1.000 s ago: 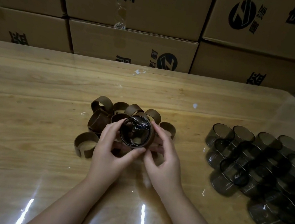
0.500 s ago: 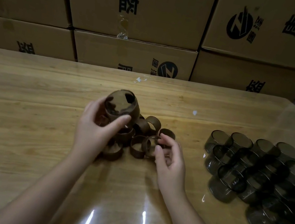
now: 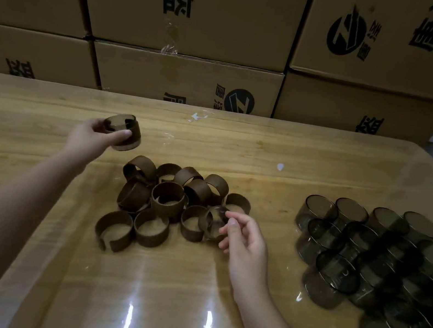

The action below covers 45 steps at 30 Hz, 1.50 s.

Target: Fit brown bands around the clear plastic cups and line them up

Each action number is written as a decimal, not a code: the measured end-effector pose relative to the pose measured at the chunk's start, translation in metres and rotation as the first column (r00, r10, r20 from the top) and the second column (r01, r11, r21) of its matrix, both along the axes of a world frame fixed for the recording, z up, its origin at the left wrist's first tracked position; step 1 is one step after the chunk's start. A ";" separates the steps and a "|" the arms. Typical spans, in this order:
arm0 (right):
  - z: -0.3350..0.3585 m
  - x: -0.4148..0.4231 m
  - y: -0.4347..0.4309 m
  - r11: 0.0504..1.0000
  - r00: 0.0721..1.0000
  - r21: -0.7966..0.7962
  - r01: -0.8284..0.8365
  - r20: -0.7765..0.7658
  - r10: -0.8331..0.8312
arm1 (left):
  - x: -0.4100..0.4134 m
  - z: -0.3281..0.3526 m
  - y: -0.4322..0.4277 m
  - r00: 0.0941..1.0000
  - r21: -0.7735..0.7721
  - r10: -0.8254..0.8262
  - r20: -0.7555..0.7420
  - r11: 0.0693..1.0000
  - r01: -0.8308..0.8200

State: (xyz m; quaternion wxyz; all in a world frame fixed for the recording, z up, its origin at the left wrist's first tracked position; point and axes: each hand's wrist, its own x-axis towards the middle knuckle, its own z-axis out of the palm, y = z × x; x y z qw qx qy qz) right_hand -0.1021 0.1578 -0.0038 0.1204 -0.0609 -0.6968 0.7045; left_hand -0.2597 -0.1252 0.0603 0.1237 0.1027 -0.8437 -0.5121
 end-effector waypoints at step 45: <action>0.009 0.005 0.000 0.998 0.997 0.059 -0.036 0.065 0.032 | 0.182 -0.016 0.147 0.833 0.198 -0.445 -0.329 0.830 0.521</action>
